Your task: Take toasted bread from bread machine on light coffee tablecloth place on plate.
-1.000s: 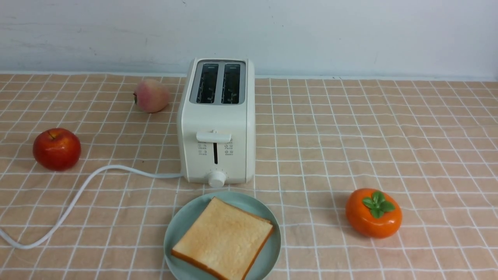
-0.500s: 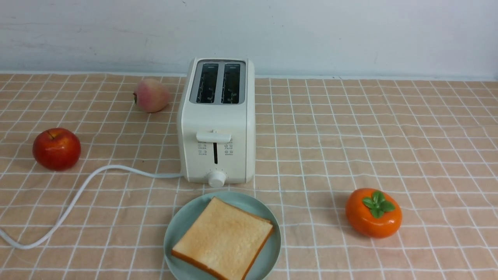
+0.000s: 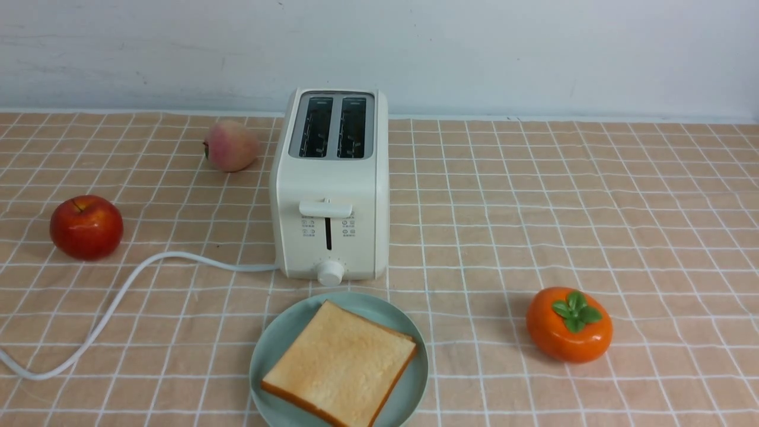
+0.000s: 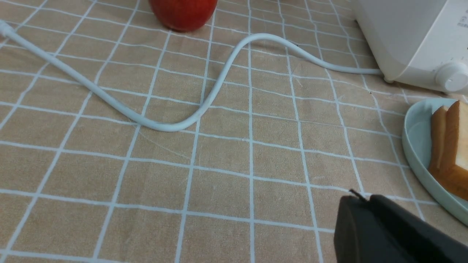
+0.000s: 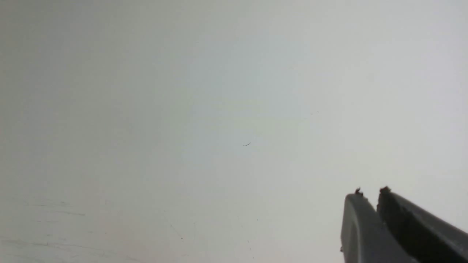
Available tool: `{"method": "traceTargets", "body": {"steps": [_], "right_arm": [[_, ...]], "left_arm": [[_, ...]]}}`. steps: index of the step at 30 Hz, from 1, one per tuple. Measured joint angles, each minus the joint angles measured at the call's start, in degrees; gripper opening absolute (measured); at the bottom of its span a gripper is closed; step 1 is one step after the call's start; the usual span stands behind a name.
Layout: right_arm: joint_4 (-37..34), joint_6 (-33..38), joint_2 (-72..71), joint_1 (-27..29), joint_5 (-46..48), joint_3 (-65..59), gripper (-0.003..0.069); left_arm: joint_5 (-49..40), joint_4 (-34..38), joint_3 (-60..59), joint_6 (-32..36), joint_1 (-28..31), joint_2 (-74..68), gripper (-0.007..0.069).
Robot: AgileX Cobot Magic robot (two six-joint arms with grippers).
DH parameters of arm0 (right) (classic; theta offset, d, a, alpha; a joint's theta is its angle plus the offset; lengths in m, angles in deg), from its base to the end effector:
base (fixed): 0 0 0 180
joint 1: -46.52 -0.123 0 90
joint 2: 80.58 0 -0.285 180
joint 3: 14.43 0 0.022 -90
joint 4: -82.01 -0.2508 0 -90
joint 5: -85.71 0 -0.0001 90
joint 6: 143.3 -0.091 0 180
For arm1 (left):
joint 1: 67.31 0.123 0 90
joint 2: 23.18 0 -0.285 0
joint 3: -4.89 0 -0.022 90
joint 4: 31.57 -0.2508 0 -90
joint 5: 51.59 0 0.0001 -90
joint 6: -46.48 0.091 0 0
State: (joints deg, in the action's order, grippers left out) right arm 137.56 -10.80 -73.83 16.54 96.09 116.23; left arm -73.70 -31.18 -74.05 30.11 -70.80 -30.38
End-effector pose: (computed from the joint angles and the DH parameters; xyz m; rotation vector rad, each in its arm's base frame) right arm 0.0001 -0.0156 0.3569 -0.2216 1.0692 0.2704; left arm 0.0523 -0.0034 0.1690 -0.2169 1.8842 -0.2432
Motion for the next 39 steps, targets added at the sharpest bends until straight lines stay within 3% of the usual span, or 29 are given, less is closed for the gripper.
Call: {"method": "traceTargets", "body": {"steps": [4, 6, 9, 11, 13, 17, 21, 25, 30, 34, 36, 39], "right_arm": [[-2.1, 0.3, 0.0, 0.0, 0.0, 0.0, 0.0078], [-8.6, 4.0, 0.0, 0.0, 0.1, 0.0, 0.0080], [-23.0, 16.8, 0.0, 0.0, 0.2, -1.0, 0.0085], [-27.0, 21.9, 0.0, 0.0, 0.1, -1.5, 0.0086], [-39.3, 34.4, 0.0, 0.0, 0.1, -3.4, 0.0089], [-51.4, 44.9, 0.0, 0.0, -0.2, -5.9, 0.0093], [-56.8, 48.0, 0.0, 0.0, -0.3, -8.8, 0.0098], [-57.5, 48.5, 0.0, 1.5, -0.5, -13.4, 0.0104], [-57.7, 48.3, 0.0, 11.4, -0.4, -20.6, 0.0108], [-57.8, 44.6, 0.0, 24.5, 4.1, -28.9, 0.0114], [-57.9, 42.4, 0.1, 27.8, 9.8, -29.1, 0.0118], [-57.9, 40.9, 0.1, 30.0, 11.0, -28.9, 0.0120]], "left_arm": [[0.0, 0.0, 0.0, 0.0, 0.0, 0.0, 0.0030], [0.0, 0.0, 0.0, 0.0, 0.0, 0.0, 0.0034], [0.0, 0.0, 0.0, 0.0, 0.0, 0.0, 0.0038], [0.0, 0.0, 0.0, 0.0, 0.0, 0.0, 0.0038], [0.0, 0.0, 0.0, 0.0, 0.0, 0.0, 0.0040], [0.0, 0.0, 0.0, 0.0, 0.0, 0.0, 0.0048], [0.0, 0.0, 0.0, 0.0, 0.0, 0.0, 0.0052], [0.0, 0.0, 0.0, 0.0, 0.0, 0.0, 0.0052], [0.0, 0.0, 0.0, 0.0, 0.0, 0.0, 0.0055], [0.0, 0.0, 0.0, 0.0, 0.0, 0.0, 0.0057], [0.0, 0.0, 0.0, 0.0, 0.0, 0.0, 0.0057], [0.0, 0.0, 0.0, 0.0, 0.0, 0.0, 0.0063]]}}
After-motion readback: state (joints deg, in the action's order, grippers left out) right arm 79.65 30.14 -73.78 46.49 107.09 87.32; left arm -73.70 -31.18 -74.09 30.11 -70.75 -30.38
